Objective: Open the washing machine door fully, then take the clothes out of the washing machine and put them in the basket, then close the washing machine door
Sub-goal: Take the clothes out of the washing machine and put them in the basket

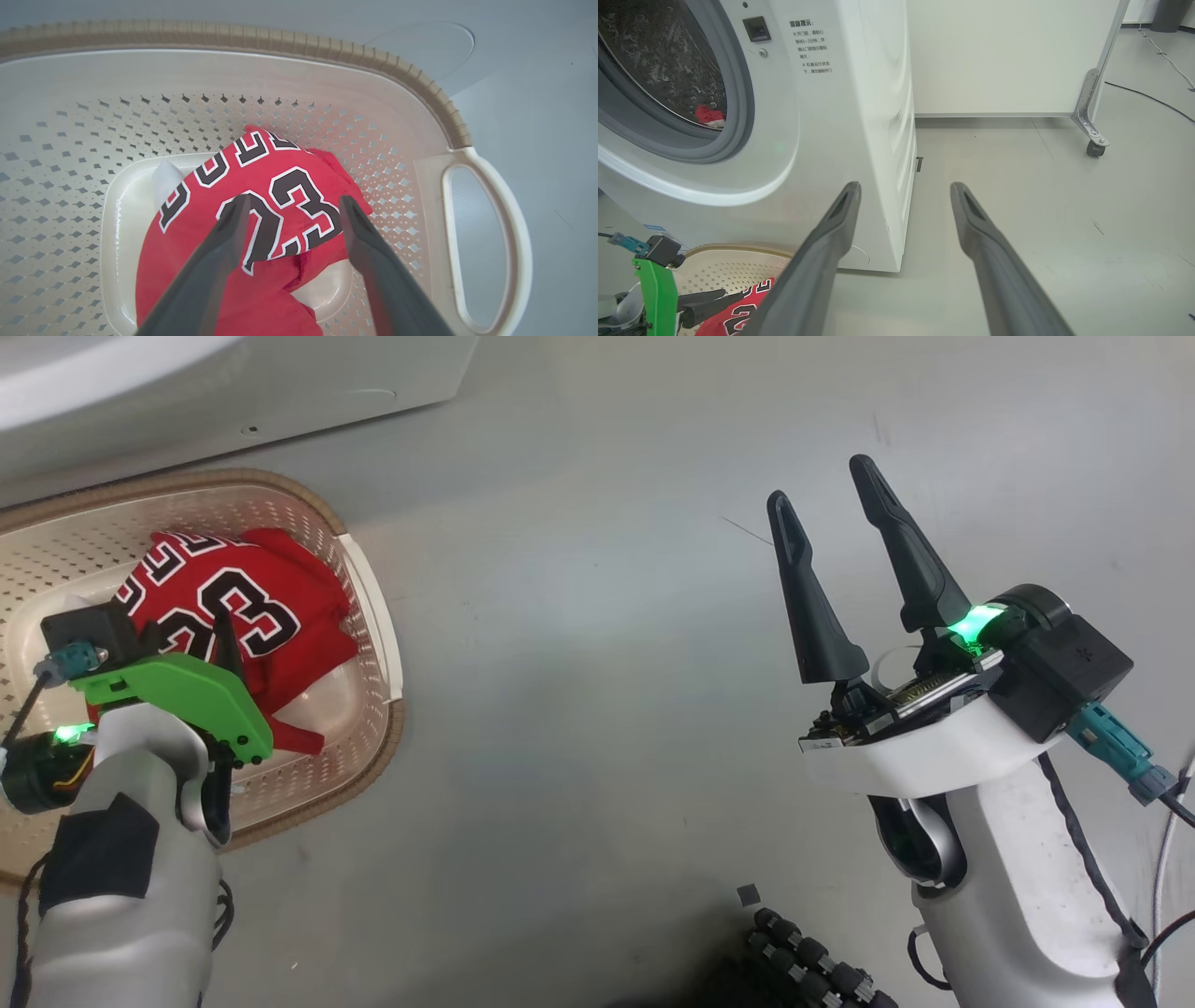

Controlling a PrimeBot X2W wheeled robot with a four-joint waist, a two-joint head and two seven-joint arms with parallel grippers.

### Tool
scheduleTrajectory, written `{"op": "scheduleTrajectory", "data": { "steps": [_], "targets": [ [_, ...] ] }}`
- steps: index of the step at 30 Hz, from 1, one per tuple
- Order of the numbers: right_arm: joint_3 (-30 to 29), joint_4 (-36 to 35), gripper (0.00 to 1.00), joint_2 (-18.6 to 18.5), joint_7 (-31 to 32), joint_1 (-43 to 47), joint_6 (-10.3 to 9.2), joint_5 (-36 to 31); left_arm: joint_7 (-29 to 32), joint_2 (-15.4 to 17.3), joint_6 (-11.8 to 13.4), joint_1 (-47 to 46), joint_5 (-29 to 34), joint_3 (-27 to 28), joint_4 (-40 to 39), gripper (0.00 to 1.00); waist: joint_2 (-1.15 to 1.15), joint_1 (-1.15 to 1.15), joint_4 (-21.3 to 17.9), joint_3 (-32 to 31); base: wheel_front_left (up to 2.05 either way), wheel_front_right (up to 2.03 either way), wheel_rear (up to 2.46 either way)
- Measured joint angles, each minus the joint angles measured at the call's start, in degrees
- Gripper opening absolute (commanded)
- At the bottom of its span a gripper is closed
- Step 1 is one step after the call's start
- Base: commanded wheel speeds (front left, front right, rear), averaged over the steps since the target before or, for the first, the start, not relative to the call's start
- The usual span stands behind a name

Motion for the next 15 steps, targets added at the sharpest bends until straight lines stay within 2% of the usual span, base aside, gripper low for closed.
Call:
{"op": "scheduleTrajectory", "data": {
  "steps": [11, 15],
  "targets": [
    [-1.08, 2.68, 1.0, -0.02, 0.0, 0.48, 0.0, -1.76, -10.03, -2.36, -1.27, 2.41, -0.64, 0.25, 0.42, 1.0, 0.0, 0.0, 2.55, -5.39, 0.0, 0.0, 0.0],
    [-1.35, 3.55, 1.0, -0.05, -0.01, 1.2, 0.0, -2.48, -11.0, -3.47, -2.02, 4.13, -1.4, 0.32, 0.09, 1.0, 0.0, 0.0, 3.85, -7.79, 0.0, 0.0, 0.0]
  ]
}}
